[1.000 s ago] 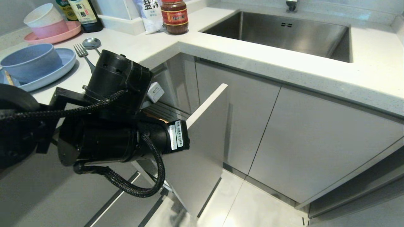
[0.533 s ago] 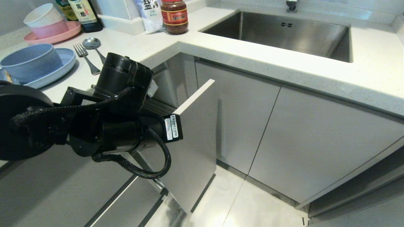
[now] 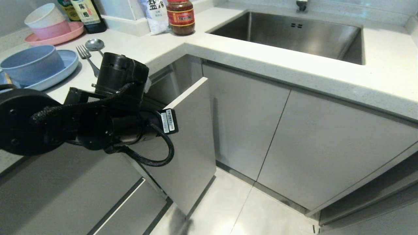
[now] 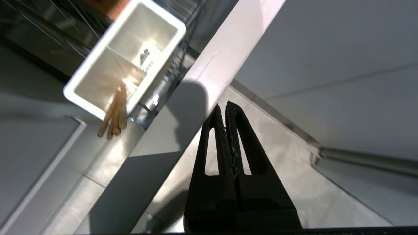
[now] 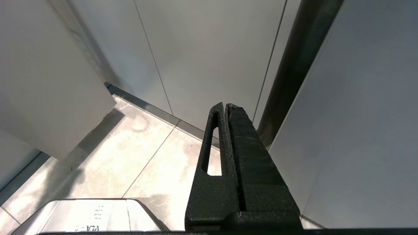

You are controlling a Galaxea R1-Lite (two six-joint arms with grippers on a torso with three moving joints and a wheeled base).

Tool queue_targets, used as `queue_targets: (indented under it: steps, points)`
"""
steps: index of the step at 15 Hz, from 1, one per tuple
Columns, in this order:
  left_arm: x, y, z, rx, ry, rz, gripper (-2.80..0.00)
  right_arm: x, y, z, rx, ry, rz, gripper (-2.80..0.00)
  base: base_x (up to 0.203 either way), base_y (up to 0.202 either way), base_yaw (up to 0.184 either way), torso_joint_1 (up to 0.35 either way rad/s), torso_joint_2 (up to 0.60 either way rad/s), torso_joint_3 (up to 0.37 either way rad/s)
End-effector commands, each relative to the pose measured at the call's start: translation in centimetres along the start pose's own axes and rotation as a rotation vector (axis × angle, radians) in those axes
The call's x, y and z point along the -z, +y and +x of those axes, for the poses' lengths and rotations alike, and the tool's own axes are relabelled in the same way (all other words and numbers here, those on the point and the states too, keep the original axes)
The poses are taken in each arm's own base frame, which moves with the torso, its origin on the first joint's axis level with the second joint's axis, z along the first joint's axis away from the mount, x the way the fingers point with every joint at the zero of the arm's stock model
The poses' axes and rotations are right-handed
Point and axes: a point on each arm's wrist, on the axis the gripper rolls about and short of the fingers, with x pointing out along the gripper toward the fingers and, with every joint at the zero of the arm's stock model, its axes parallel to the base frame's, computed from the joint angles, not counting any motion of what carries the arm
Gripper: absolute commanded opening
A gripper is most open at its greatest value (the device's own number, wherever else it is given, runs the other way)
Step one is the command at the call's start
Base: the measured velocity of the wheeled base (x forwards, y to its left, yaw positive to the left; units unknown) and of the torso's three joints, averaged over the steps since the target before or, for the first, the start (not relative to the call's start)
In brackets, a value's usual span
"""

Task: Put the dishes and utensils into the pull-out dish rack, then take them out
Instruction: Close the cupboard

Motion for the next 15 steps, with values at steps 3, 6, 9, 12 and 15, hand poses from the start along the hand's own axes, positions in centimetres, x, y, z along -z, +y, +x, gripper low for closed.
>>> queue_targets:
  steps: [3, 6, 9, 12, 15]
  points:
    - [-0.8, 1.3, 1.9, -0.12, -0.074, 0.009, -2.8, 0.0, 0.0, 0.0, 0.0, -0.003, 0.001, -2.8, 0.0, 0.0, 0.0, 0.0, 0.0, 0.0]
    - [-1.2, 2.0, 3.0, -0.191, -0.118, 0.016, -2.8, 0.0, 0.0, 0.0, 0.0, -0.003, 0.001, -2.8, 0.0, 0.0, 0.0, 0.0, 0.0, 0.0]
    - [-2.0, 3.1, 3.8, -0.241, -0.158, 0.021, -2.8, 0.0, 0.0, 0.0, 0.0, -0.003, 0.0, -2.8, 0.0, 0.0, 0.0, 0.0, 0.0, 0.0]
    - [-2.3, 3.5, 4.1, -0.268, -0.182, 0.027, -2.8, 0.0, 0.0, 0.0, 0.0, -0.003, -0.001, -2.8, 0.0, 0.0, 0.0, 0.0, 0.0, 0.0]
    - [-2.2, 3.5, 4.3, -0.27, -0.177, 0.029, -2.8, 0.0, 0.0, 0.0, 0.0, -0.003, 0.001, -2.8, 0.0, 0.0, 0.0, 0.0, 0.0, 0.0]
